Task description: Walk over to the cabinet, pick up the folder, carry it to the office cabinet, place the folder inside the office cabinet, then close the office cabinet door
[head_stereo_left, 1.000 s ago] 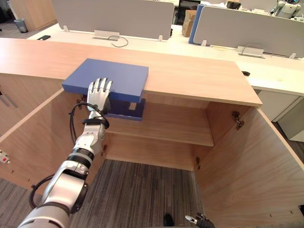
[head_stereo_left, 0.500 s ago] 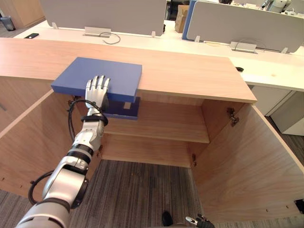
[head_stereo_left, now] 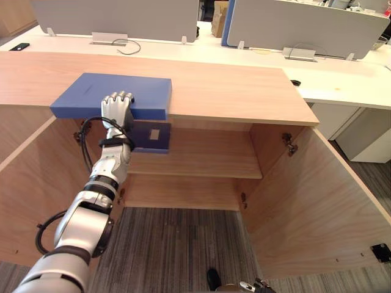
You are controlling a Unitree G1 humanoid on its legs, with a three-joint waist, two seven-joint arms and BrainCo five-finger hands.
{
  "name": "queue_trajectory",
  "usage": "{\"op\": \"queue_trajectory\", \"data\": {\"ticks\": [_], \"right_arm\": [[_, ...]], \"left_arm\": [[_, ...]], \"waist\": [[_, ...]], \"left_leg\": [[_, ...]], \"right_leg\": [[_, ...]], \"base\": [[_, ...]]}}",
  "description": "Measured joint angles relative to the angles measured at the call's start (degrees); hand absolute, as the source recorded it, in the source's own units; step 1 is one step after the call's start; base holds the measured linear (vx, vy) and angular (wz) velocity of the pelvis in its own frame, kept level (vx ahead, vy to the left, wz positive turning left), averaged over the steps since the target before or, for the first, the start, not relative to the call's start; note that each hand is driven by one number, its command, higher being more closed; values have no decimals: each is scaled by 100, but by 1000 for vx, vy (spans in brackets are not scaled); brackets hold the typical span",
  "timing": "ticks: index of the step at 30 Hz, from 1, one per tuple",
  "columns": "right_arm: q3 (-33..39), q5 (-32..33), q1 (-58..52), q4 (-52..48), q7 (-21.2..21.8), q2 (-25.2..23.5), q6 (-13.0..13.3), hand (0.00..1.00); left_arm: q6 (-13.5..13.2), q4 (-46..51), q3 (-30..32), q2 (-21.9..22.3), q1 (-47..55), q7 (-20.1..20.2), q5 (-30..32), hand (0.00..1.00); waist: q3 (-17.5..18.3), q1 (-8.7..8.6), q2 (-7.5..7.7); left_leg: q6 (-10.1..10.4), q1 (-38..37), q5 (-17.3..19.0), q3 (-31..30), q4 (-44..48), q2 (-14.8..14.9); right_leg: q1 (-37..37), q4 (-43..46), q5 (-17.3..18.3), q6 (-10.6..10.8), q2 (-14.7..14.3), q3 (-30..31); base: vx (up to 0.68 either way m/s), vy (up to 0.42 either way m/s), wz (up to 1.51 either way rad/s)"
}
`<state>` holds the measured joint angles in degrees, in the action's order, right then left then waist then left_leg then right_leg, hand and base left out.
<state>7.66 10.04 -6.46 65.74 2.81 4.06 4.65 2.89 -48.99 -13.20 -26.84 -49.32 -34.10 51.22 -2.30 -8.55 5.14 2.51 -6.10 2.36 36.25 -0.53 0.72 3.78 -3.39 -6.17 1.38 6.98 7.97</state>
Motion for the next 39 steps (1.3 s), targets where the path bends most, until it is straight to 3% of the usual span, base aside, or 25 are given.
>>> {"op": "queue_trajectory", "data": {"ticks": [3, 15, 18, 20, 23, 25, 28, 33, 37, 39], "right_arm": [[-2, -3, -3, -20, 0, 5, 1, 0], [-2, -8, 2, -21, -2, 14, 9, 0], [-53, -8, 18, 9, -8, 29, 8, 0], [-54, 16, 34, 11, -34, 29, 15, 0], [-158, 154, 5, -60, -83, 34, 14, 0], [-529, 271, -383, -948, -127, 136, 0, 0], [-587, 476, -1038, -2746, -118, -10, 24, 0], [-603, 464, -1492, -4923, -70, -145, 136, 0], [-167, 475, -1664, -5990, -75, -278, 248, 0], [59, 709, -1799, -6499, -34, -314, 361, 0]], "left_arm": [[2, -1, 15, -46, -122, -18, 0, 100], [6, -40, 115, -29, -225, -56, -165, 100], [109, 724, 256, 156, -107, -37, -400, 100], [130, 2133, 605, 368, 397, -38, -573, 100], [131, 3462, 714, 713, 959, -39, -615, 100], [97, 4517, 740, 1126, 1653, -39, -492, 100], [3, 5274, 811, 1446, 2340, -42, -309, 100], [-182, 6215, 1295, 1966, 2976, -38, -486, 100], [-543, 6821, 1525, 2121, 3404, 24, -1236, 100], [-849, 7109, 1604, 2126, 3622, 176, -1849, 100]], "waist": [[-64, -10, -18], [-100, -11, -54], [-129, 34, -54], [-150, 57, -75], [-169, 108, -109], [-199, 122, -203], [-206, 128, -272], [-172, 195, -425], [-126, 265, -507], [-115, 300, -526]], "left_leg": [[16, -31, 18, 67, 1, 39], [-22, 2, 222, 76, 364, 197], [13, 16, 292, 65, 403, 186], [-6, 113, 447, 66, 666, 233], [-77, 208, 627, -194, 933, 288], [-123, 231, 760, -304, 1066, 329], [-152, 254, 806, -400, 1104, 335], [-179, 297, 790, -475, 1112, 337], [-229, 290, 747, -531, 1075, 342], [-224, 283, 730, -534, 1071, 347]], "right_leg": [[10, 34, 30, -128, -57, 28], [-70, 29, 66, -182, -113, 27], [-36, 66, 69, -135, -88, 42], [36, 174, 129, -36, -66, 94], [54, 204, 142, -5, -73, 170], [43, 267, 127, 17, -99, 173], [55, 296, 127, 18, -106, 171], [71, 330, 123, 23, -111, 157], [54, 329, 113, 78, -123, 148], [44, 326, 110, 90, -128, 147]], "base": [[10, -25, -13], [16, -19, -2], [3, 0, -2], [34, 11, -8], [78, 16, -13], [80, 24, -8], [36, 31, 1], [4, 13, 8], [8, -6, 5], [0, 0, 0]]}}
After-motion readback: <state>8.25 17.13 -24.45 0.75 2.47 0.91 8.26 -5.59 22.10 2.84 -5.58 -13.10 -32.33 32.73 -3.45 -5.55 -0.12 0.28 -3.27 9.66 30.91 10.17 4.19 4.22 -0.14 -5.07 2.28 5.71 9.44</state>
